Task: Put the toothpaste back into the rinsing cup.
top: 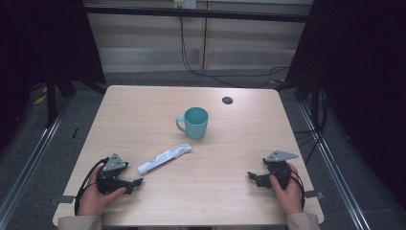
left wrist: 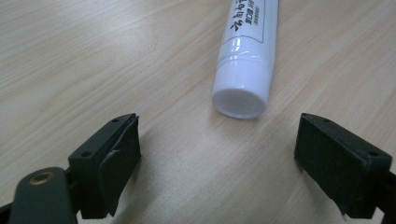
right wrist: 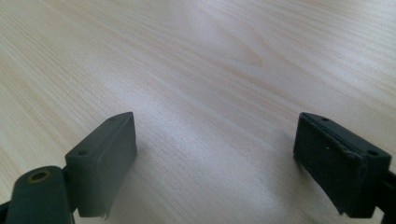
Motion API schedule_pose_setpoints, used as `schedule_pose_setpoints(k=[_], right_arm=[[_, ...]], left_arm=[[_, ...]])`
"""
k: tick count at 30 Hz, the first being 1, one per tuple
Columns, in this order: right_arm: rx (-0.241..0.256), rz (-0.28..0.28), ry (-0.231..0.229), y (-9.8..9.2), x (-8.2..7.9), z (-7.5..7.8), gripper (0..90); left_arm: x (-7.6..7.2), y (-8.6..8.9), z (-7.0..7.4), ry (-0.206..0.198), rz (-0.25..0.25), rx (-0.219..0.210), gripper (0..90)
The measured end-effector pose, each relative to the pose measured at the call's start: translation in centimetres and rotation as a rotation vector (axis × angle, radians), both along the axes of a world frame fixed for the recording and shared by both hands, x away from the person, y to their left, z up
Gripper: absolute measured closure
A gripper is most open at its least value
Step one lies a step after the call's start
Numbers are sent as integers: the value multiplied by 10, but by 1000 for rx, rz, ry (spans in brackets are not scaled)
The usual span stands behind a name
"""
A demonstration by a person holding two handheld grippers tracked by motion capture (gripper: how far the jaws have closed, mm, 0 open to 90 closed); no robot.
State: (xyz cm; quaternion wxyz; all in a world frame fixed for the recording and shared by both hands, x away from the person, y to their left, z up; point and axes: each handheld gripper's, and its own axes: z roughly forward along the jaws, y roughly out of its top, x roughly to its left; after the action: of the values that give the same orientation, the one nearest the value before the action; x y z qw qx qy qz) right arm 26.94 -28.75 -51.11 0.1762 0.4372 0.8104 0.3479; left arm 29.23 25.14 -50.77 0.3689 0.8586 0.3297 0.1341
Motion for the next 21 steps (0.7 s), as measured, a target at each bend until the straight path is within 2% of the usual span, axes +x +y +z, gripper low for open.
schedule_pose_setpoints(k=[3, 5, 6, 7, 8, 9, 10, 11, 12, 14, 21], right_arm=[[0, 1, 1, 0, 0, 0, 129], [1, 2, 0, 0, 0, 0, 128], [1, 1, 1, 0, 0, 0, 127], [2, 2, 3, 0, 0, 0, 126], [0, 5, -2, 0, 1, 0, 125], [2, 9, -2, 0, 1, 0, 123], [2, 9, -2, 0, 1, 0, 123], [5, 10, 1, 0, 1, 0, 121], [4, 10, 0, 0, 2, 0, 120], [2, 9, 1, 0, 2, 0, 119], [3, 5, 3, 0, 3, 0, 119]], left_arm=[[0, -1, 0, 3, 14, -3, 142], [-1, -2, 3, 20, 22, 21, 162], [-1, -4, 5, 41, 30, 24, 171], [0, -4, 7, 50, 30, 42, 184], [1, -6, 11, 77, 25, 70, 199], [2, -7, 13, 88, 25, 91, 230], [2, -7, 13, 88, 25, 91, 244], [5, -12, 18, 137, 22, 126, 266], [7, -14, 21, 156, 21, 147, 279], [10, -19, 28, 194, 0, 160, 287], [25, -37, 51, 238, -15, 207, 326]])
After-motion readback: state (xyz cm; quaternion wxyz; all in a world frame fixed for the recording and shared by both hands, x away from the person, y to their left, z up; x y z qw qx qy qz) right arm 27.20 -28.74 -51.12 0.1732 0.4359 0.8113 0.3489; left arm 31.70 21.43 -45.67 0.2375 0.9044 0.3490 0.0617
